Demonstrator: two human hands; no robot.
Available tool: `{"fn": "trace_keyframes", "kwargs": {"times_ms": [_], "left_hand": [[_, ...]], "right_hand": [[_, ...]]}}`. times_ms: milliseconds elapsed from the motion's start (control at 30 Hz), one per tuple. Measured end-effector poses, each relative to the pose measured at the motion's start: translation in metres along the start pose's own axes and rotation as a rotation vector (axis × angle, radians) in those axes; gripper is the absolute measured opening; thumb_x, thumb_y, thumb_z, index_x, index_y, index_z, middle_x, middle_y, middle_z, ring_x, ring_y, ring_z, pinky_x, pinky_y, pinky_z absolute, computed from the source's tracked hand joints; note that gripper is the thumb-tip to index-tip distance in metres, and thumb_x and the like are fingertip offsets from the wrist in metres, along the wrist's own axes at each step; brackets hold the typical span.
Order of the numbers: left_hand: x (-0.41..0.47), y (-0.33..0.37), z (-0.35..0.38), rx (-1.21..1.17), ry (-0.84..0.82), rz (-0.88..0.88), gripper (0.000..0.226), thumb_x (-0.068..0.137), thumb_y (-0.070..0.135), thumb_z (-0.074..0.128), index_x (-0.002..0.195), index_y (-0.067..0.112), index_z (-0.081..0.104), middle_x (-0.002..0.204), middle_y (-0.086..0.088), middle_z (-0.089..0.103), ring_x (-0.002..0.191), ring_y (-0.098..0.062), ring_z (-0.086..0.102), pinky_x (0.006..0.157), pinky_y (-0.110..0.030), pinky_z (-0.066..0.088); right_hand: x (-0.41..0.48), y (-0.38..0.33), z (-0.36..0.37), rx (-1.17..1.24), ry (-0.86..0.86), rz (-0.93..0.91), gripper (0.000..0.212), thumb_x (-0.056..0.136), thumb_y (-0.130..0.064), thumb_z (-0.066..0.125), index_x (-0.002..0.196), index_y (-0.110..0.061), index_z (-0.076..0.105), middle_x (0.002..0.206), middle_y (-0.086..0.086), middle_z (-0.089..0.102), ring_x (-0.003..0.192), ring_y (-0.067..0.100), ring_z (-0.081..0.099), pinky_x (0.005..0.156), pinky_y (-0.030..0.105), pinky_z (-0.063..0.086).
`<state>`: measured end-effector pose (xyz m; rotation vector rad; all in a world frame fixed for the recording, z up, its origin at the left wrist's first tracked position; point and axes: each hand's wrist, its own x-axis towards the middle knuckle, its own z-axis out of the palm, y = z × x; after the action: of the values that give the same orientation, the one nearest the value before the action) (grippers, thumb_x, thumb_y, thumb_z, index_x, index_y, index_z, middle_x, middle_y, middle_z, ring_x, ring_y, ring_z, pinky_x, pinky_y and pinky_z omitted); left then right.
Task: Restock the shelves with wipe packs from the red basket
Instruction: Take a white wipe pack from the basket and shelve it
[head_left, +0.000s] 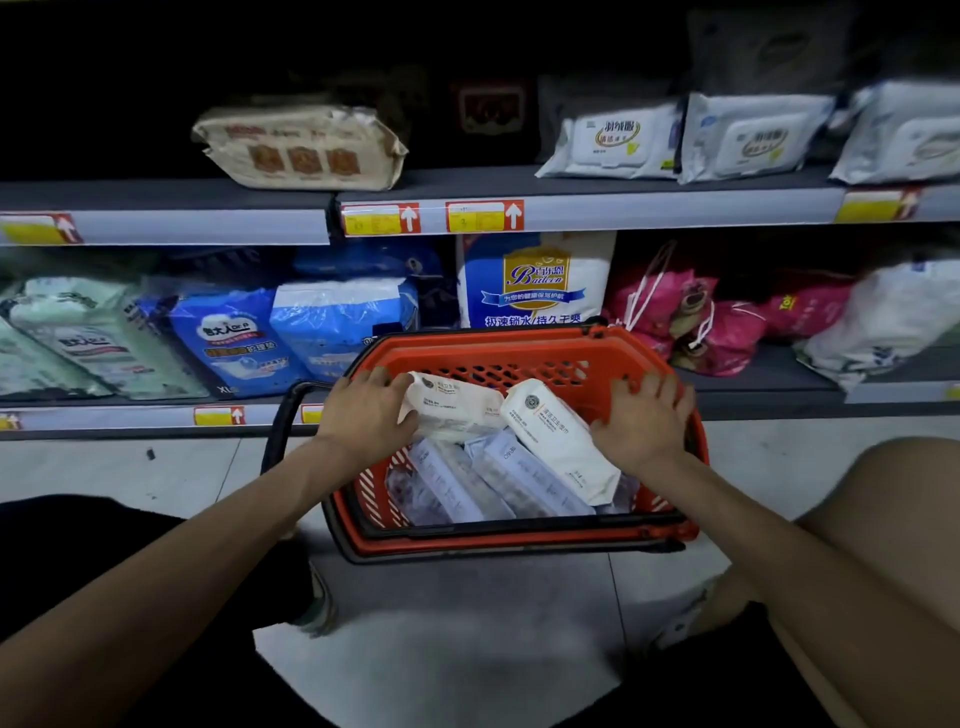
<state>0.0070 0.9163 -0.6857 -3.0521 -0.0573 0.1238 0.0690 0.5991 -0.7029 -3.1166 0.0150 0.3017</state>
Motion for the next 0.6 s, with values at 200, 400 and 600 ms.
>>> {"fn": "trace_keyframes", "kwargs": {"times_ms": [200,400,600], "left_hand": [[0.045,0.005,-0.027,0.066,0.011,0.171,0.059,0.1,0.051,0.05,0.149,0.02,0.041,0.134,-0.011,0.06,0.124,-0.032,0.057,0.103,-0.047,0.047],[0.072,0.005,-0.033,0.125,-0.08,0.285,0.071,0.099,0.06,0.05,0.158,0.025,0.03,0.144,-0.008,0.053,0.13,-0.029,0.053,0.104,-0.047,0.044],[0.081,-0.014,0.011,0.098,-0.278,0.24,0.094,0.085,0.081,0.054,0.16,0.033,0.026,0.154,-0.004,0.045,0.144,-0.028,0.04,0.115,-0.049,0.037]], "right_hand": [[0.004,-0.047,-0.032,0.002,-0.203,-0.257,0.053,0.093,-0.05,0.056,0.141,-0.027,0.055,0.152,0.018,0.039,0.141,0.041,0.035,0.118,0.051,0.023],[0.018,-0.062,-0.056,-0.043,-0.307,-0.485,0.056,0.095,-0.05,0.057,0.147,-0.029,0.049,0.146,0.014,0.046,0.135,0.038,0.044,0.113,0.048,0.033],[0.026,-0.052,-0.029,0.061,-0.326,-0.557,0.068,0.097,-0.045,0.059,0.155,-0.022,0.035,0.147,0.011,0.046,0.134,0.032,0.047,0.109,0.043,0.042]]}}
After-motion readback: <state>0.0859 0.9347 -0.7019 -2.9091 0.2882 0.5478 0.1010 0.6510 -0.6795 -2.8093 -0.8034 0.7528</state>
